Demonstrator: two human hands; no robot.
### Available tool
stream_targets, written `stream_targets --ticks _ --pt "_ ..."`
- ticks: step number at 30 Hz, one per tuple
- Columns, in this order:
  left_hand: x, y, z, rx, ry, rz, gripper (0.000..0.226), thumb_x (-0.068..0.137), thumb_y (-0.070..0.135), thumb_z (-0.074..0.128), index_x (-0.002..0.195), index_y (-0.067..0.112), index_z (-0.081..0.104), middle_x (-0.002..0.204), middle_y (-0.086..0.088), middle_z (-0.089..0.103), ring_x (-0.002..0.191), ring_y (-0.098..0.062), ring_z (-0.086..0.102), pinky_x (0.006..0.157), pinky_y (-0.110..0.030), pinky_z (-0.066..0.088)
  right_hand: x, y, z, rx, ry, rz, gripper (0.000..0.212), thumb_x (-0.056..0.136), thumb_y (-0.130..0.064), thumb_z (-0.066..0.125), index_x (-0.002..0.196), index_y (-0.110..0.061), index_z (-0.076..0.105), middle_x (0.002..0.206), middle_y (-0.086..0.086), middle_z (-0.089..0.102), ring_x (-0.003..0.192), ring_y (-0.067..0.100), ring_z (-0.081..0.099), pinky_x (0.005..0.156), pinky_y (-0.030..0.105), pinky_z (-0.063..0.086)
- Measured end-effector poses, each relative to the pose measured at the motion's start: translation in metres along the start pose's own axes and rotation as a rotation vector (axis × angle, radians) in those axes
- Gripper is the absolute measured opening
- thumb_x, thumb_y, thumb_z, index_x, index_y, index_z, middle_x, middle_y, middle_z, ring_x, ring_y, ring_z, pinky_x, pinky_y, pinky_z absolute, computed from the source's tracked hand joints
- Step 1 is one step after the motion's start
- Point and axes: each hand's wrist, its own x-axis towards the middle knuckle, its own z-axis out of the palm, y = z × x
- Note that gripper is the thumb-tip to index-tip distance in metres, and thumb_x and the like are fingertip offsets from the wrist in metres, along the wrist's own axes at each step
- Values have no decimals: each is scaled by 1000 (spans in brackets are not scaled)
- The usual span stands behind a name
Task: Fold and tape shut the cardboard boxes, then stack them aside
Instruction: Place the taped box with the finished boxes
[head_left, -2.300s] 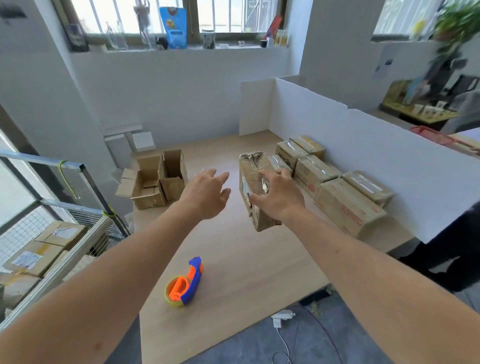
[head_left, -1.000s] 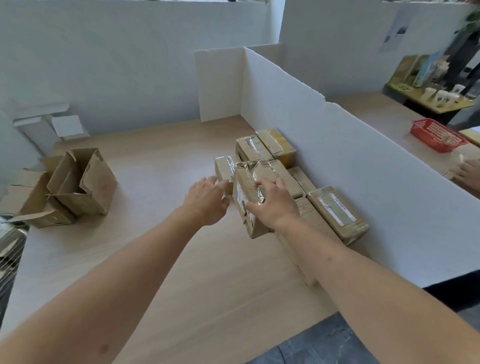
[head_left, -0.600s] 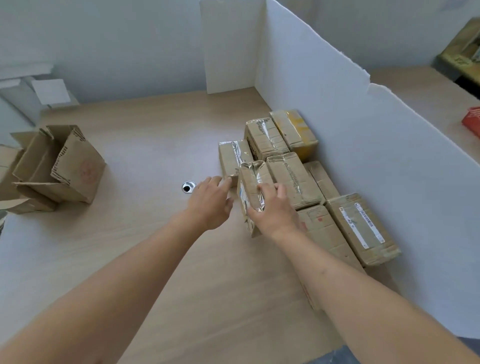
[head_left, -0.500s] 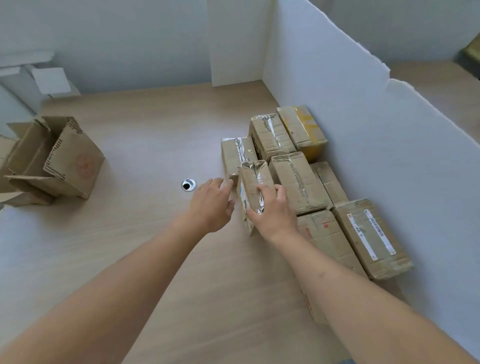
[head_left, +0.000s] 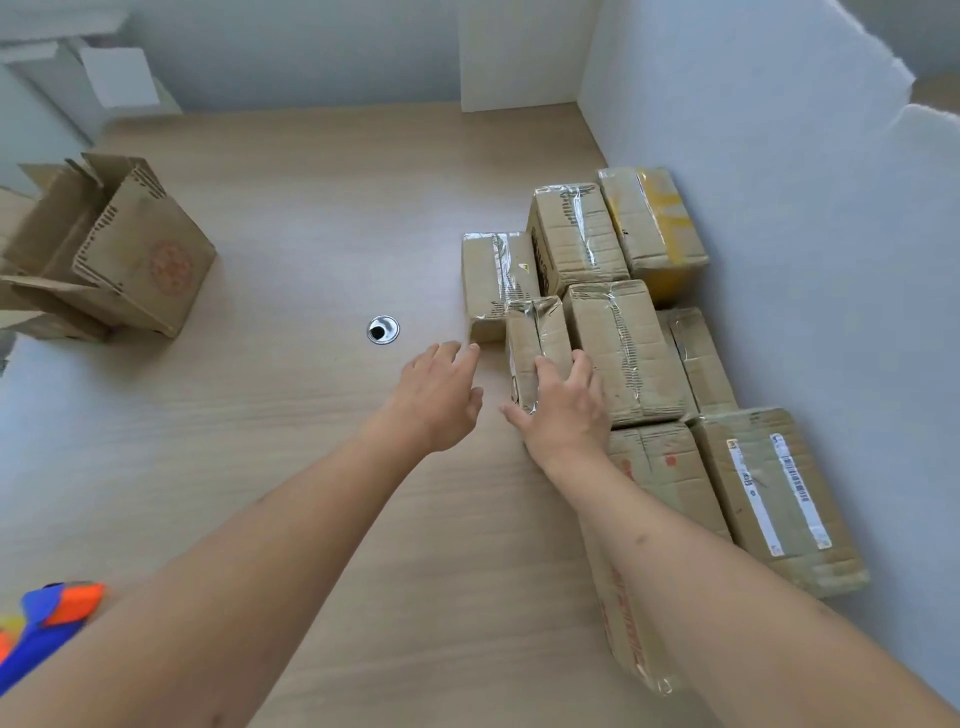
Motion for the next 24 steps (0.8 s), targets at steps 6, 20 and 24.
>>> stream_targets --ticks 6,20,24 --pt "-19 8 -21 2 43 0 57 102 35 49 153 12 35 150 -11 44 140 -30 39 111 -45 38 -7 -3 -33 65 -43 -104 61 92 -44 65 144 -19 47 150 13 39 131 34 45 104 42 42" --pt "-138 -36 -112 29 237 -124 54 105 44 43 152 18 39 157 -7 39 143 -30 37 116 -42 31 -69 -91 -145 6 -40 -569 65 99 -59 47 155 -27 39 164 4 32 152 22 28 116 43 34" --pt "-178 -73 -135 44 270 -165 54 105 44 41 152 17 38 157 -8 39 143 -29 37 116 -43 30 -94 -143 -158 -6 2 -636 63 101 -54 48 156 -26 39 164 5 33 150 23 30 117 40 31"
